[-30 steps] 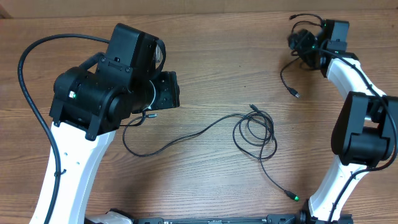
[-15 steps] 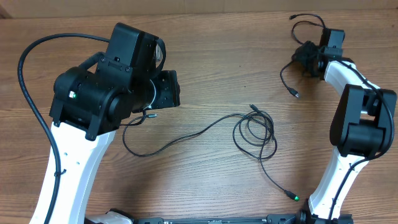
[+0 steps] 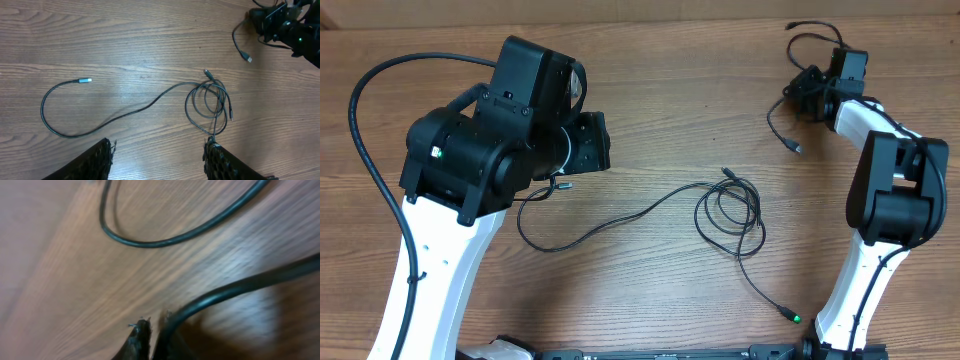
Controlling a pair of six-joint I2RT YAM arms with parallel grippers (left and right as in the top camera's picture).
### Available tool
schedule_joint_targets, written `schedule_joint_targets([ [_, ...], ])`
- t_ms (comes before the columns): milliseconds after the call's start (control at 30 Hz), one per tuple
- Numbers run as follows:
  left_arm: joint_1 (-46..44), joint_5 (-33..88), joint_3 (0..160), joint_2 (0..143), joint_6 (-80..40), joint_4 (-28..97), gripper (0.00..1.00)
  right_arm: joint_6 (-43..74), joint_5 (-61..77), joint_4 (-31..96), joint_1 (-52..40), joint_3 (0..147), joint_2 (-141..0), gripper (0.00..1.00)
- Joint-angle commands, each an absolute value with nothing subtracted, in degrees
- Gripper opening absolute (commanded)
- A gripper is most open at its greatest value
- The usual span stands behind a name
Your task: Untangle cables
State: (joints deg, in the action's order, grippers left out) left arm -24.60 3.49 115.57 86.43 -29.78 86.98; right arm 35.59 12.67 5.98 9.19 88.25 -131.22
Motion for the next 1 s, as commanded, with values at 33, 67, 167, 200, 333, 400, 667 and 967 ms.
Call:
schedule_joint_targets([
  [33, -24.4, 3.9, 116.4, 86.9, -28.9, 86.7, 0.61, 36.1, 21.7, 3.4, 8.8, 90.8, -131.5, 0.04],
  [67, -24.4, 3.9, 116.4, 86.9, -28.9, 86.7, 0.61, 36.4, 23.0, 3.4, 8.9, 91.8, -131.2, 0.04],
  [167, -24.4, 3.9, 116.4, 86.9, -28.9, 86.7, 0.61, 38.5, 26.2, 3.5, 8.8, 95.6, -129.9, 0.04],
  [200, -24.4, 3.9, 116.4, 86.9, -28.9, 86.7, 0.61, 39.4, 27.1, 3.4, 8.8, 97.1, -129.4, 0.04],
  [333, -24.4, 3.9, 116.4, 86.9, -28.9, 86.6, 0.61, 44.2, 27.8, 3.4, 8.6, 102.3, -128.6, 0.38],
  [400, -24.4, 3.9, 116.4, 86.9, -28.9, 86.6, 0.6, 45.4, 27.8, 3.3, 8.6, 103.9, -128.6, 0.74],
  [667, -24.4, 3.9, 116.4, 86.9, -28.9, 86.7, 0.61, 32.4, 17.2, 15.0, 9.9, 104.2, -128.6, 0.89],
  [967, -24.4, 3.9, 116.4, 86.9, -28.9, 86.5, 0.6, 24.6, 0.9, 24.4, 11.3, 104.0, -128.7, 0.89],
])
